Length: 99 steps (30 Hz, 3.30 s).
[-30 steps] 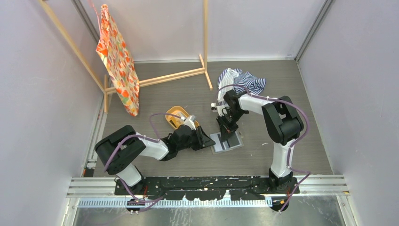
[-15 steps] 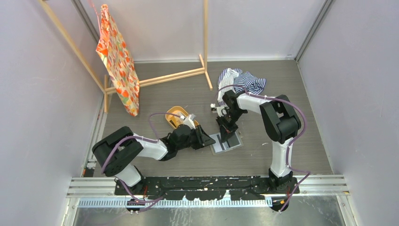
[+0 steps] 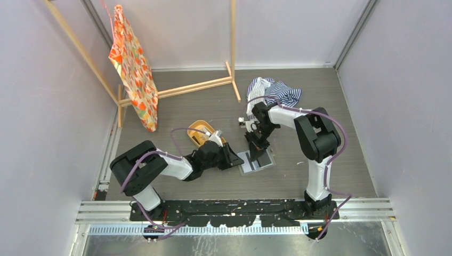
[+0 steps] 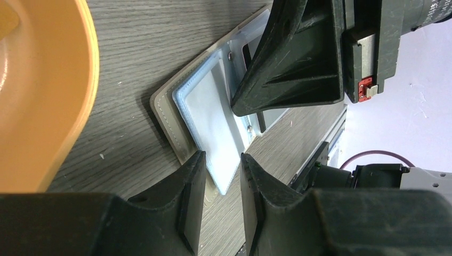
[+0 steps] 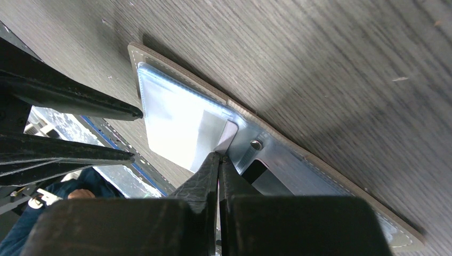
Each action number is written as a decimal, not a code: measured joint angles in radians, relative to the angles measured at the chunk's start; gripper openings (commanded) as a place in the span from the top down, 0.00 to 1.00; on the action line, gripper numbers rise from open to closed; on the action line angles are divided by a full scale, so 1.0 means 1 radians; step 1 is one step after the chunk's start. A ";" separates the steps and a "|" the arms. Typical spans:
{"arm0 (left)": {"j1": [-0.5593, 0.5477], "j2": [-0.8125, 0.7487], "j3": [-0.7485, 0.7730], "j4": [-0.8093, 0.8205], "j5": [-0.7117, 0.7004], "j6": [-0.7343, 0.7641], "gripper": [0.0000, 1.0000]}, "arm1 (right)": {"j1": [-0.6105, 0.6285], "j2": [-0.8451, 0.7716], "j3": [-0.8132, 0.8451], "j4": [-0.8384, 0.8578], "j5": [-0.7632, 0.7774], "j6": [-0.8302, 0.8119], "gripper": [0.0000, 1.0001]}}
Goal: Put the credit cards into the card holder
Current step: Turn over the card slot in the card holder.
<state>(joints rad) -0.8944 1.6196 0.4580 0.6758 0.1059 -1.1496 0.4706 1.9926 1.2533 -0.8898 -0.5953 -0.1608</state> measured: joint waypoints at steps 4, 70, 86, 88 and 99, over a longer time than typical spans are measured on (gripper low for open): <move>0.000 0.019 0.012 0.003 0.001 -0.002 0.69 | 0.000 0.000 0.000 0.000 0.000 0.000 0.93; 0.005 0.157 0.078 0.284 0.064 -0.148 0.67 | -0.142 -0.093 0.002 -0.023 -0.152 -0.047 0.60; 0.005 0.223 0.174 0.171 0.080 -0.126 0.65 | -0.244 -0.098 0.002 -0.023 -0.240 -0.038 0.53; 0.005 0.234 0.177 0.171 0.082 -0.126 0.65 | -0.244 -0.097 0.002 -0.023 -0.243 -0.038 0.53; 0.005 0.240 0.196 0.102 0.073 -0.124 0.66 | -0.250 -0.095 0.002 -0.025 -0.240 -0.041 0.52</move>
<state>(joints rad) -0.8898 1.8595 0.6537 0.7776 0.1787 -1.2739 0.2207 1.8980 1.2549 -0.9150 -0.8352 -0.2020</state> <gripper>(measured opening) 0.339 0.478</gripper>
